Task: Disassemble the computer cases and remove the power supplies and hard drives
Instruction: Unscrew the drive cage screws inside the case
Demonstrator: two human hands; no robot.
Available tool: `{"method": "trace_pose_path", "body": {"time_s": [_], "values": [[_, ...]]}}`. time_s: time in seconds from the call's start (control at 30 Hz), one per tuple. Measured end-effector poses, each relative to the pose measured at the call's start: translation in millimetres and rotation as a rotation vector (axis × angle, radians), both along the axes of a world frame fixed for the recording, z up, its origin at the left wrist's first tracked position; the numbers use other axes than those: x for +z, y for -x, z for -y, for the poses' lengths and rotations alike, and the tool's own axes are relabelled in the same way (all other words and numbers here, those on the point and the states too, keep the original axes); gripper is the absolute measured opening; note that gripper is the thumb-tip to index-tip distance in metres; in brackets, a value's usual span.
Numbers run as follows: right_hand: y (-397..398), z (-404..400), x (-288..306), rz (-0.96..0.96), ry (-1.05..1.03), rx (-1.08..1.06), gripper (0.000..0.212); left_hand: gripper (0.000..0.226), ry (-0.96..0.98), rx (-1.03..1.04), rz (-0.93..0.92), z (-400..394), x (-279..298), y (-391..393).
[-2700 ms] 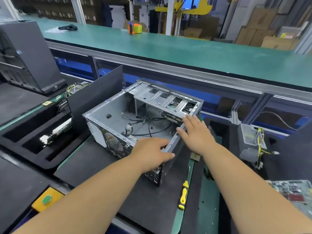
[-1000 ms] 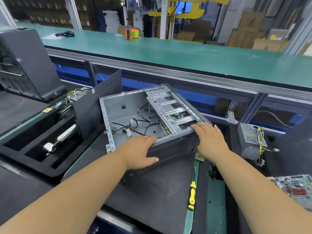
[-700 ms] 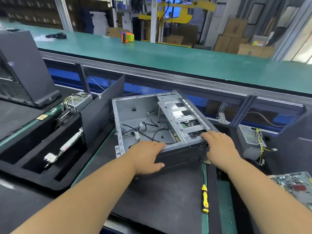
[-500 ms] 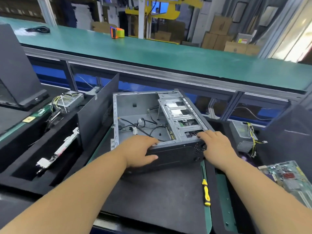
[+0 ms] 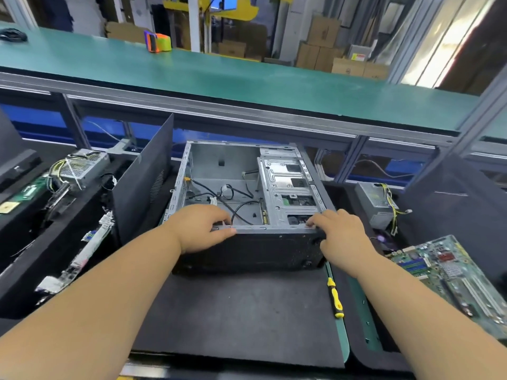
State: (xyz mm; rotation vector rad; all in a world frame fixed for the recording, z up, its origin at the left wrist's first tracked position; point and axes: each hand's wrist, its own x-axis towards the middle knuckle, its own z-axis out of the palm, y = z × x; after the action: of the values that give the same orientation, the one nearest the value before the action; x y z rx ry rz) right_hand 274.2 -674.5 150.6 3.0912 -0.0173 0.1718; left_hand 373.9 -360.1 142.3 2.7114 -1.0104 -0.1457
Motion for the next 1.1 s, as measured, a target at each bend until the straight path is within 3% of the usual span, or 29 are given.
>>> {"method": "trace_pose_path", "body": {"time_s": [0.07, 0.13, 0.2, 0.27, 0.37, 0.47, 0.67, 0.77, 0.93, 1.03, 1.1], "values": [[3.5, 1.4, 0.8, -0.006, -0.063, 0.034, 0.056, 0.037, -0.01, -0.002, -0.012, -0.4, 0.9, -1.1], [9.1, 9.3, 0.6, 0.05, -0.278, 0.042, 0.06, 0.036, -0.016, -0.002, -0.016, -0.3, 1.5, -1.2], [17.7, 24.0, -5.1, 0.224, -0.506, -0.08, 0.056, 0.035, -0.015, 0.0, -0.017, -0.3, 1.5, -0.8], [26.7, 41.4, -17.2, 0.312, -0.582, -0.316, 0.042, 0.034, -0.018, 0.002, -0.021, -0.1, 1.8, 0.0], [35.3, 58.0, -44.3, 0.07, -0.602, -0.572, 0.019, 0.03, -0.008, 0.015, -0.051, 1.3, 3.8, 0.5], [37.2, 62.3, -69.0, -0.152, -0.583, -0.577, 0.006, 0.026, 0.049, 0.057, -0.097, 2.5, 4.7, 1.8], [31.3, 55.5, -101.2, -0.4, -0.493, -0.583, 0.049, 0.021, 0.165, 0.122, -0.125, 5.5, 4.6, 5.6], [31.4, 53.9, -110.2, -0.437, -0.489, -0.586, 0.056, 0.013, 0.244, 0.168, -0.099, 7.1, 2.9, 7.4], [27.6, 61.1, -108.3, -0.467, -0.501, -0.559, 0.032, 0.014, 0.393, 0.278, 0.026, 21.4, -3.8, 17.4], [22.9, 72.3, -103.0, -0.388, -0.626, -0.583, 0.009, 0.021, 0.441, 0.283, 0.041, 41.1, -4.8, 28.6], [17.8, 80.7, -94.3, -0.3, -0.828, -0.616, 0.004, 0.025, 0.424, 0.259, 0.051, 57.6, -3.5, 35.4]]}}
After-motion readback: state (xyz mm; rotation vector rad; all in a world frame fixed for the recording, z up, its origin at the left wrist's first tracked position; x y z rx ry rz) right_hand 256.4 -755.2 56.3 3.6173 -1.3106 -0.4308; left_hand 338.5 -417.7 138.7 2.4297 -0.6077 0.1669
